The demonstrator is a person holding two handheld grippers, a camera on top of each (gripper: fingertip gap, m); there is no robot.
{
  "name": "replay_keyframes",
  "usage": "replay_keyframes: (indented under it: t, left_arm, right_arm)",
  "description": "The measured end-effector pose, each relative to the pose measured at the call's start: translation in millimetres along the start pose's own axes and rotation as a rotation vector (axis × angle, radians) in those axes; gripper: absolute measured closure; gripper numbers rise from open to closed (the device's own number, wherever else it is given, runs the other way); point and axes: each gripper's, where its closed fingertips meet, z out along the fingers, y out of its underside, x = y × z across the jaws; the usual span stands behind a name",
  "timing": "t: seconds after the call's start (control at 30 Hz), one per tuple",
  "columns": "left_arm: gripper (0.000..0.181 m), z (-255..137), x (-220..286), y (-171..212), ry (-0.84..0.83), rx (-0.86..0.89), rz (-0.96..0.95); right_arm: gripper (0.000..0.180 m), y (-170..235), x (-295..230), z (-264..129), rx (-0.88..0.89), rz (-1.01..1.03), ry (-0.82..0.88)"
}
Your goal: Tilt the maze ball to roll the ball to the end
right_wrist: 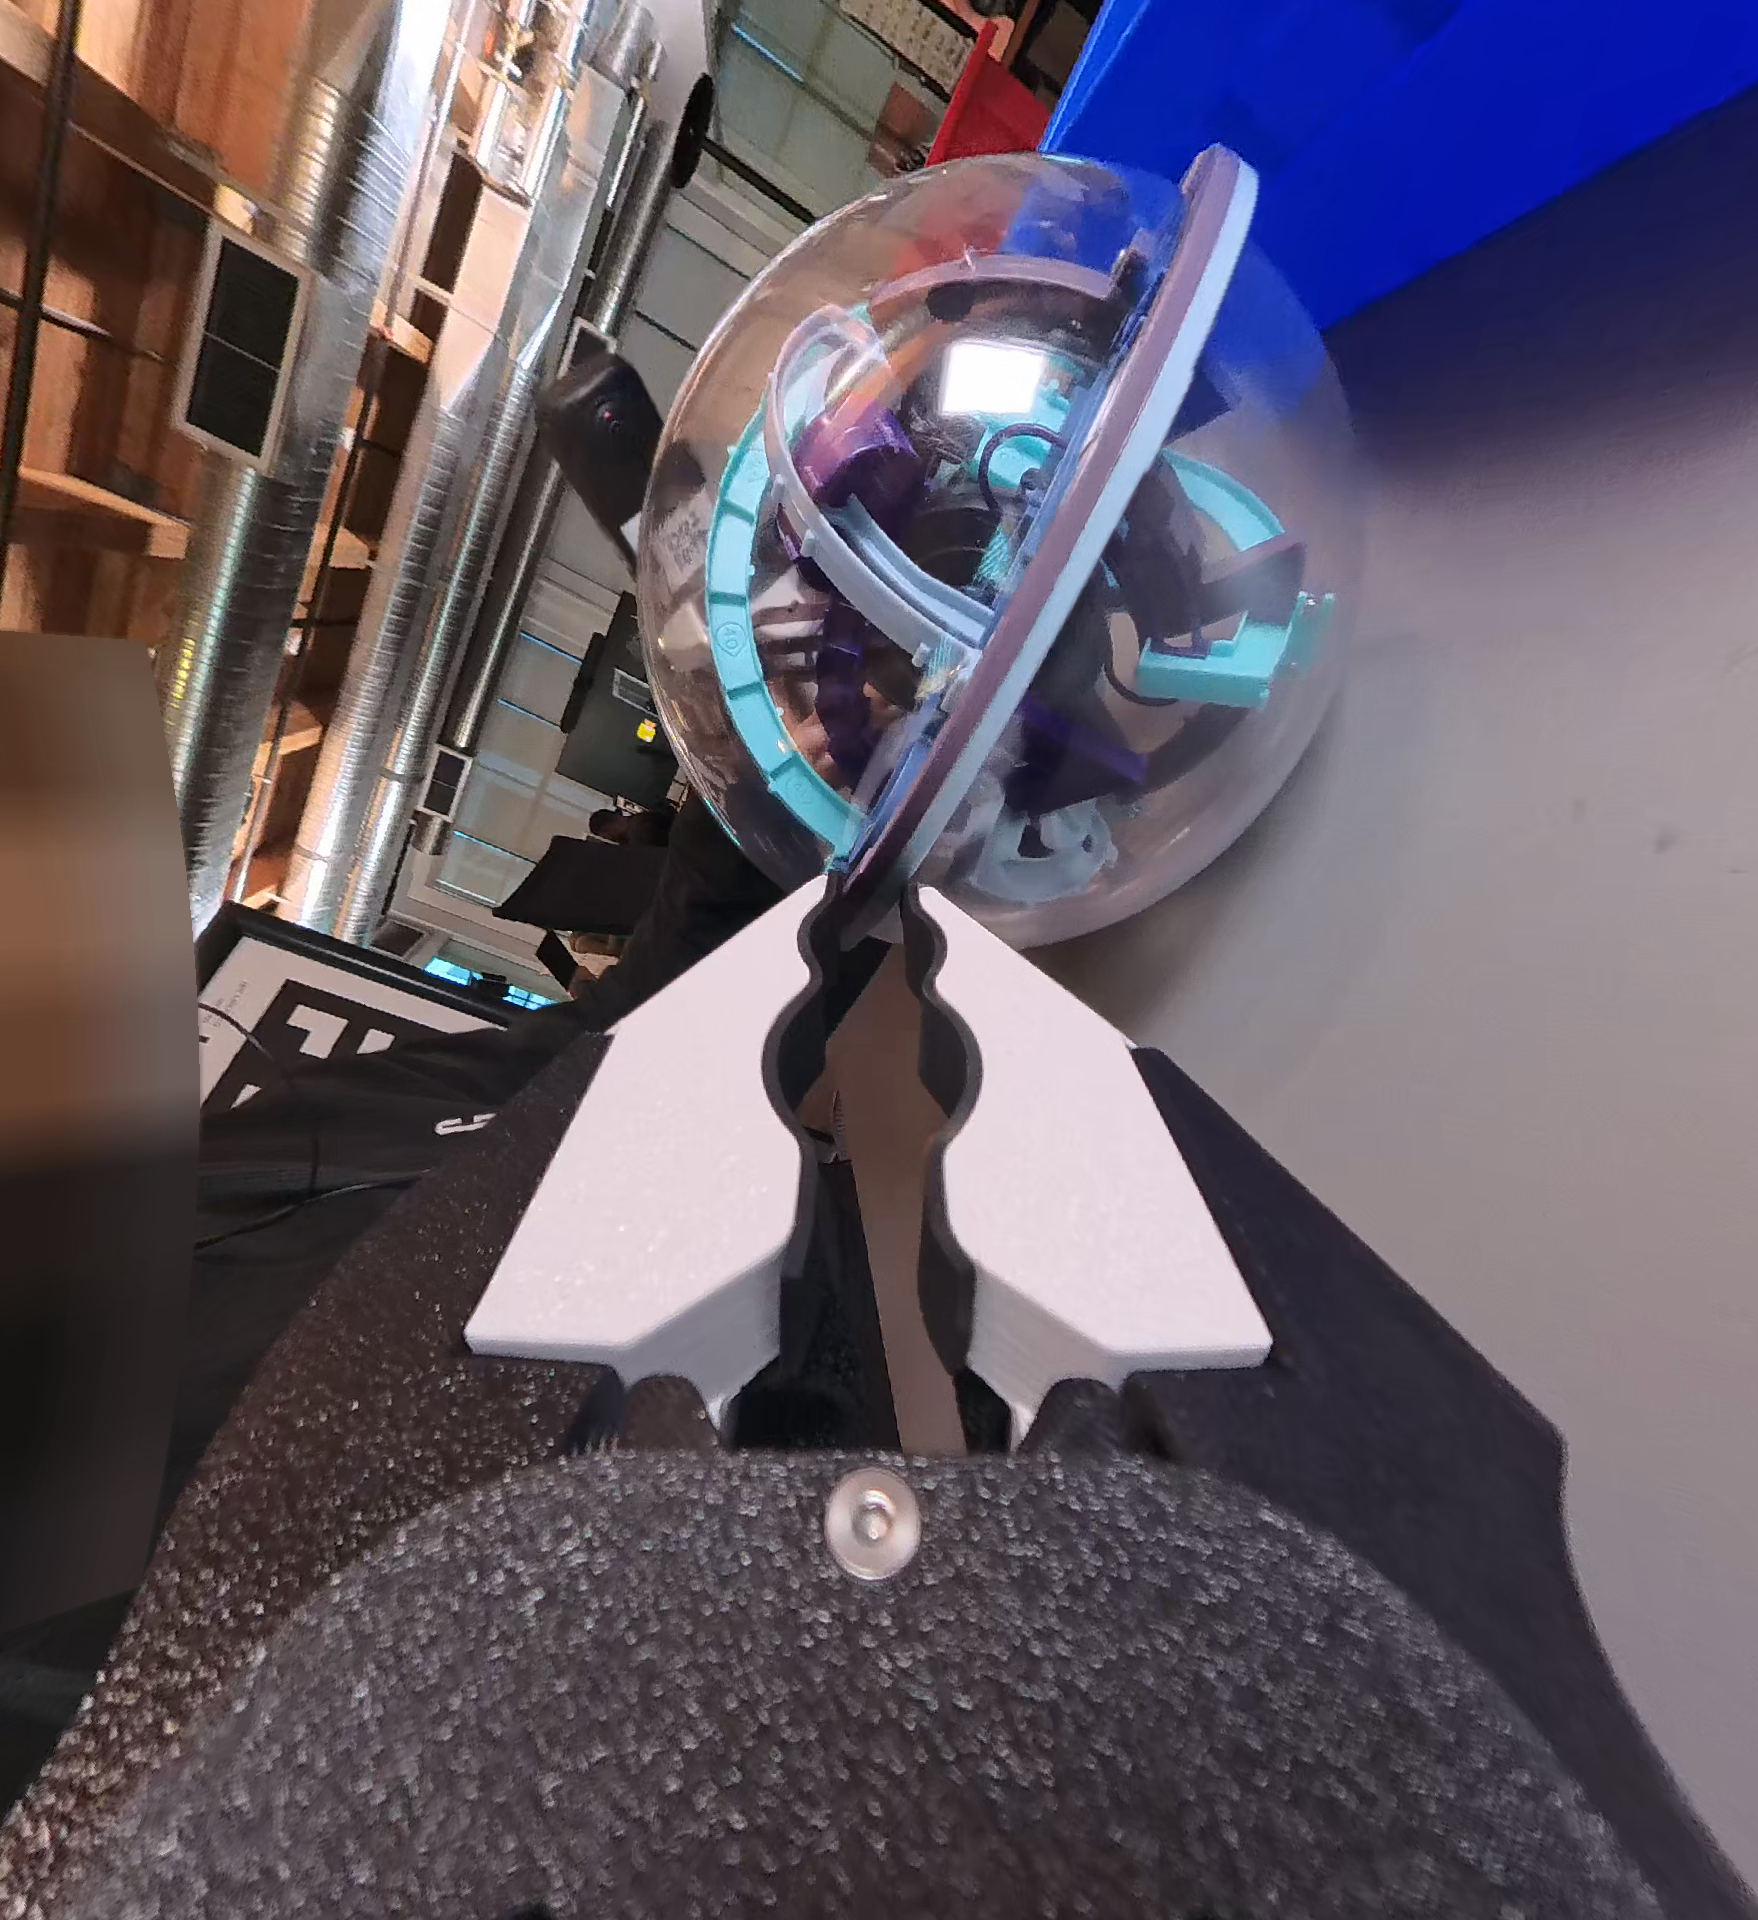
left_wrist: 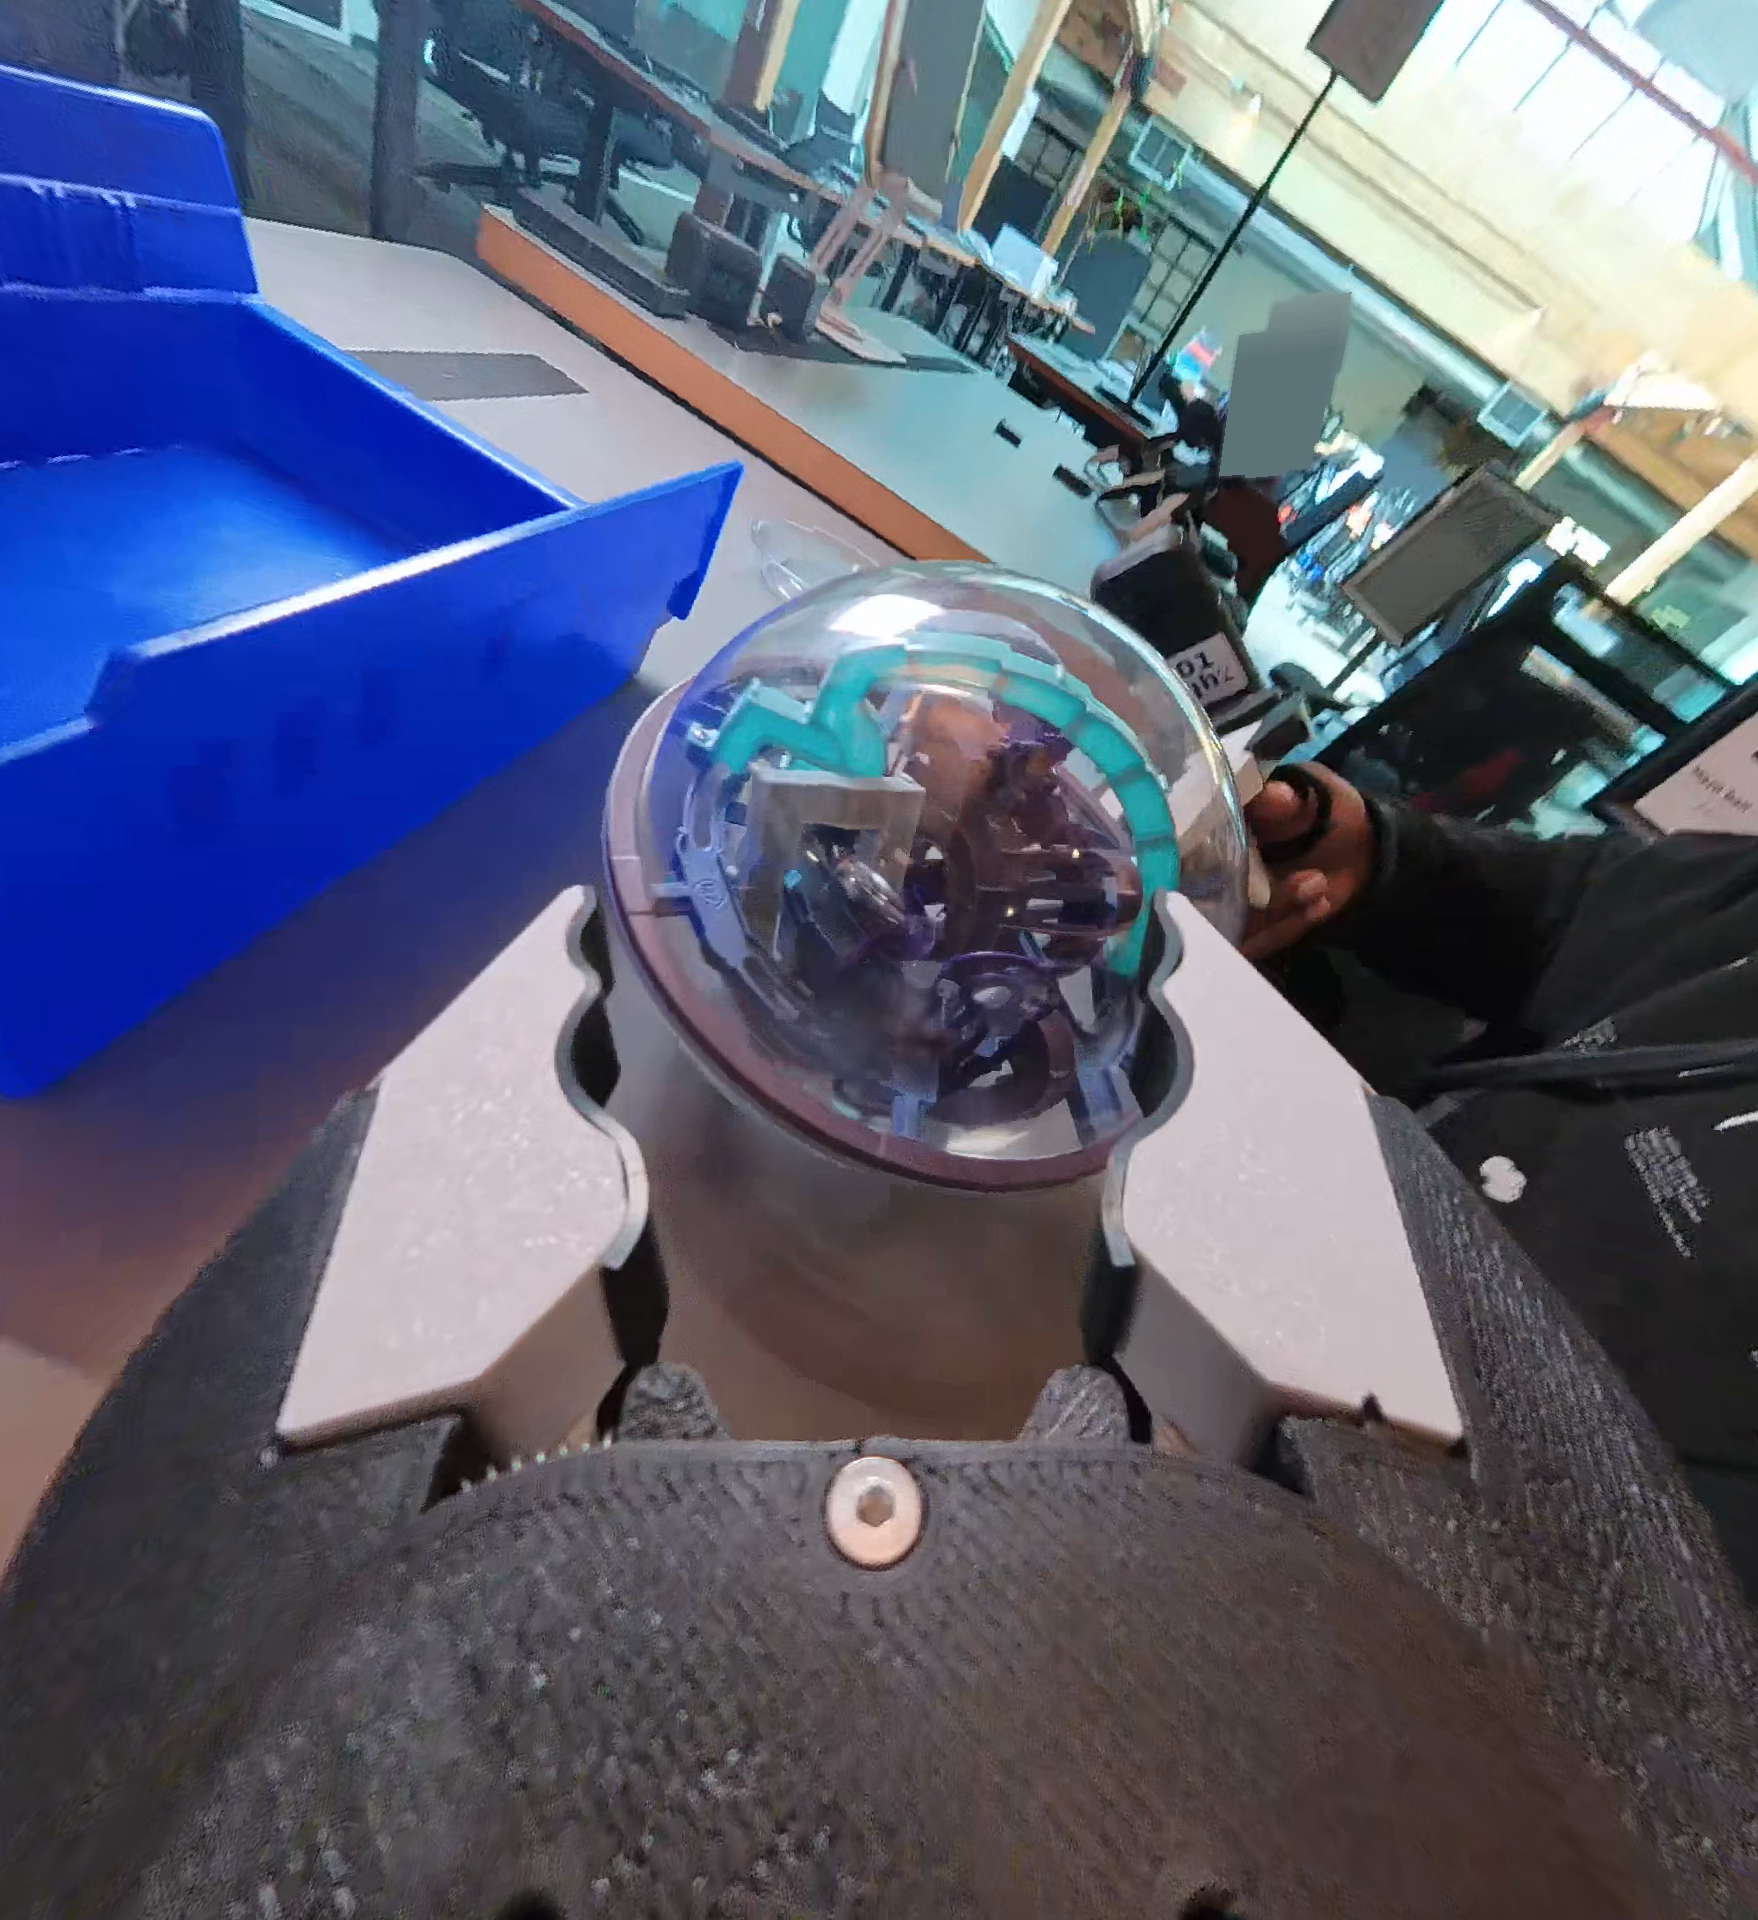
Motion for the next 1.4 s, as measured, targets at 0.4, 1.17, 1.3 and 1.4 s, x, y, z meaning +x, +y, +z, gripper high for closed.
replay_keyframes:
  t: [0.4, 1.17, 1.3, 1.4]
  left_arm:
    - [0.064, 29.5, 16.9, -12.2, 0.020, -0.189, 0.350]
    - [0.066, 32.1, 25.0, -1.0, -0.111, -0.170, 0.340]
    - [0.067, 28.7, 28.7, 3.1, -0.177, -0.163, 0.355]
    - [0.072, 24.2, 30.0, 4.6, -0.207, -0.150, 0.371]
  right_arm:
    - [0.169, -14.6, 2.4, -2.1, 0.042, -0.047, 0.037]
    - [0.152, -11.8, 8.2, -8.2, 0.007, -0.172, 0.134]
    - [0.161, -12.0, 6.6, -8.5, -0.008, -0.209, 0.162]
    - [0.170, -17.7, 6.9, -11.1, -0.002, -0.224, 0.178]
